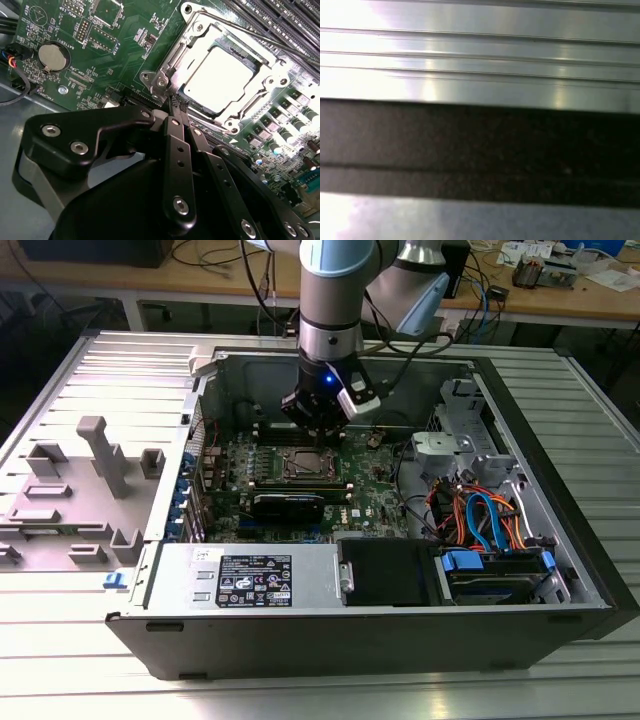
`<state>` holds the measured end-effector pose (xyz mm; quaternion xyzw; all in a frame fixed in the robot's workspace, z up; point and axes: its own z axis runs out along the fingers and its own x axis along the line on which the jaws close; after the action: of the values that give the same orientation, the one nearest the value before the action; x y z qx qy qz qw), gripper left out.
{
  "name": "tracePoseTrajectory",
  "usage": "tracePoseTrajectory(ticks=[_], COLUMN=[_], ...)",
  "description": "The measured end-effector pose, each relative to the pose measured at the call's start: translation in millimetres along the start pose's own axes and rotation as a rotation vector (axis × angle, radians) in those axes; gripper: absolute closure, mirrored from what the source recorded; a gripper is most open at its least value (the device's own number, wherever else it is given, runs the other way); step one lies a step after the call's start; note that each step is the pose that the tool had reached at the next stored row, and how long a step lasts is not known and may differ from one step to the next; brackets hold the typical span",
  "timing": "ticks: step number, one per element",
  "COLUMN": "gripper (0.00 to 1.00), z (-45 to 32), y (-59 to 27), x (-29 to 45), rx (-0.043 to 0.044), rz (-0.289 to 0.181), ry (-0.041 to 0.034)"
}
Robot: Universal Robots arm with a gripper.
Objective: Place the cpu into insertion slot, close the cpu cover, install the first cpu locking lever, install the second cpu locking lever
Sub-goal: 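Install the second cpu locking lever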
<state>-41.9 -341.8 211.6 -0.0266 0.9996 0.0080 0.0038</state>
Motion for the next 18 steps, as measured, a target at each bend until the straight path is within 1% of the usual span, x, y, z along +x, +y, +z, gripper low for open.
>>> tracePoseTrajectory(ticks=[5,7,11,18], gripper=[0.89,0.89,0.89,0.89], z=[0.0,-0.8,-6.7,-6.9], y=[-4.7,-5.1,-5.1,-10.7], x=[0.3,0.4,0.2,0.5], rx=[-0.0001,0.0002,-0.0001,0.0008], rz=[0.0,0.0,0.0,0.0], ry=[-0.0001,0.0001,0.0,0.0006])
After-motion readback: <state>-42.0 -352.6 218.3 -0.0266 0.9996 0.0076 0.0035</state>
